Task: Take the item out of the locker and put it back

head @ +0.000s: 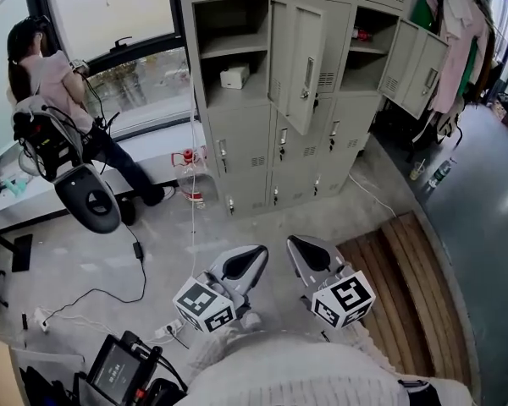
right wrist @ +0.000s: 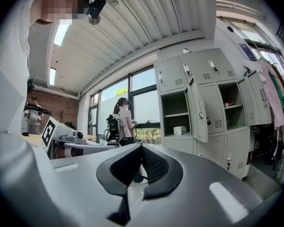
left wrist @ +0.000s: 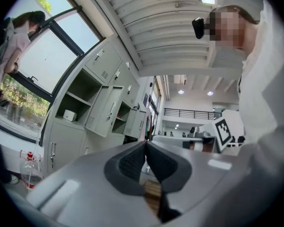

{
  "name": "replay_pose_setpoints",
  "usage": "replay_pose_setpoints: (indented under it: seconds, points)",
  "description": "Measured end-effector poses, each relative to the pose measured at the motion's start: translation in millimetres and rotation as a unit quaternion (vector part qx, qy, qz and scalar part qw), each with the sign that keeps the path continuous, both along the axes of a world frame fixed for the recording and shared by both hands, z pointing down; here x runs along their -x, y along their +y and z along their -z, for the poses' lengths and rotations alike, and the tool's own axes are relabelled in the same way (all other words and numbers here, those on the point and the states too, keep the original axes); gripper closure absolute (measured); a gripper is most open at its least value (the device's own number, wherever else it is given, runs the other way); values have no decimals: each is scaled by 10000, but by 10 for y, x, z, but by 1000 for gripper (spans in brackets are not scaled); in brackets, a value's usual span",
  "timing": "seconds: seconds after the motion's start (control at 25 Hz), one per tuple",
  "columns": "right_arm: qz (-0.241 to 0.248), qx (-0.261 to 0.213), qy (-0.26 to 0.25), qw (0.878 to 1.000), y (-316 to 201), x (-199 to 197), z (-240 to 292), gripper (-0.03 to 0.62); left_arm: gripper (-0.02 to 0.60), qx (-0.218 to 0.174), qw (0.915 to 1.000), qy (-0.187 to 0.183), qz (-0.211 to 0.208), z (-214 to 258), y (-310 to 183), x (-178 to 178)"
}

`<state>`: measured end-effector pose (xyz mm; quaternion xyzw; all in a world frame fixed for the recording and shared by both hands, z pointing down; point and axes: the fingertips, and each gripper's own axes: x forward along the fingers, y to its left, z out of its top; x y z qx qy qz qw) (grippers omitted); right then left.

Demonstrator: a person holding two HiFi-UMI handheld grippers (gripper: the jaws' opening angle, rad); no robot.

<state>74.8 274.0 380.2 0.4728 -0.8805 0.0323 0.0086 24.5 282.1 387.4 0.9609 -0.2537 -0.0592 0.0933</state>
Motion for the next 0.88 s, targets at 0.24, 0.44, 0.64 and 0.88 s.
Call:
replay_pose_setpoints:
  seconds: [0.24,0.44,0.64,0.88]
  points:
    - [-166,202,47,9996,-577,108,-98,595,574,127,9999,49,-44,-105,-559,109]
    - [-169,347,121,9992,-1102,143,-176,595,574,331,9993,113,101,-211,-1050,242]
    - [-105,273,87,9995,-1793,258,-216,595,574,276,9992,56,275,-247,-1662,366]
    - [-94,108,84,9999,-2734,205,-107,595,573,143,9988,66,467,-140,-2593,381]
